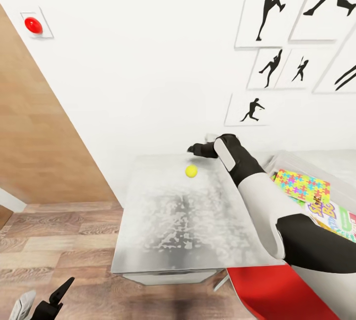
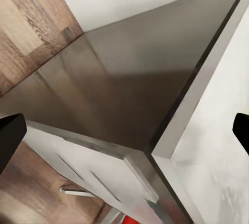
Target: Put all the toys in the child's room - the three board games (two on the bed and one on the table), the two jigsaw puzzles on the table, and the tennis ball on the table - inside the toy box on the table in the child's room.
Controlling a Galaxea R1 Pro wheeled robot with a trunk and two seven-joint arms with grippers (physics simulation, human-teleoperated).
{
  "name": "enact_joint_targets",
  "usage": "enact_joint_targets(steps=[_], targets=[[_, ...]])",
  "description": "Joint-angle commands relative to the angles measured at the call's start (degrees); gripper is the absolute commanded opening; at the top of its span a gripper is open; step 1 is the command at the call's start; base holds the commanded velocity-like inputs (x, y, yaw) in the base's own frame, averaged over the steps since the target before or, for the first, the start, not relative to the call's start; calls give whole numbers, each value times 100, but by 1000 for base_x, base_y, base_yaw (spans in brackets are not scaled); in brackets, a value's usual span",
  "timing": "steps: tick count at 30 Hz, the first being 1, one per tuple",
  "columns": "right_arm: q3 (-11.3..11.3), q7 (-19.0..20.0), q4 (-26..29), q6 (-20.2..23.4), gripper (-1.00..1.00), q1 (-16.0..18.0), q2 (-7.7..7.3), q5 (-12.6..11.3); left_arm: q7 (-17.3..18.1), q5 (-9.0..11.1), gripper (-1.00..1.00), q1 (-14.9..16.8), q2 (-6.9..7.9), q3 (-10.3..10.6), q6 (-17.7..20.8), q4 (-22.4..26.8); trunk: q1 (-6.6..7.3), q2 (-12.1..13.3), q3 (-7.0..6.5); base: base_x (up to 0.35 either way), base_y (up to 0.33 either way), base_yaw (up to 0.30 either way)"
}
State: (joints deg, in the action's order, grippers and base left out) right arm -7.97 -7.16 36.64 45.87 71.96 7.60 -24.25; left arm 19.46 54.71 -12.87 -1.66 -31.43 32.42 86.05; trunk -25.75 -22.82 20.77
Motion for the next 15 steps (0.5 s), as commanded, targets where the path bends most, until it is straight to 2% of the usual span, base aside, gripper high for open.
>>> enact_joint_targets(steps=[1, 5, 15], targets=[[-18, -143, -50, 17, 100, 68, -1, -67, 0, 35, 100, 0, -6, -11, 45, 5, -3, -10, 15, 0, 0, 0], [-20, -342, -375, 20, 100, 309, 11, -66, 3, 33, 100, -3, -8, -6, 35, 1, -3, -10, 45, 0, 0, 0], [-31, -447, -839, 25, 100, 650, 23, -63, 13, 33, 100, -4, -10, -4, 29, 0, -3, -10, 131, 0, 0, 0]])
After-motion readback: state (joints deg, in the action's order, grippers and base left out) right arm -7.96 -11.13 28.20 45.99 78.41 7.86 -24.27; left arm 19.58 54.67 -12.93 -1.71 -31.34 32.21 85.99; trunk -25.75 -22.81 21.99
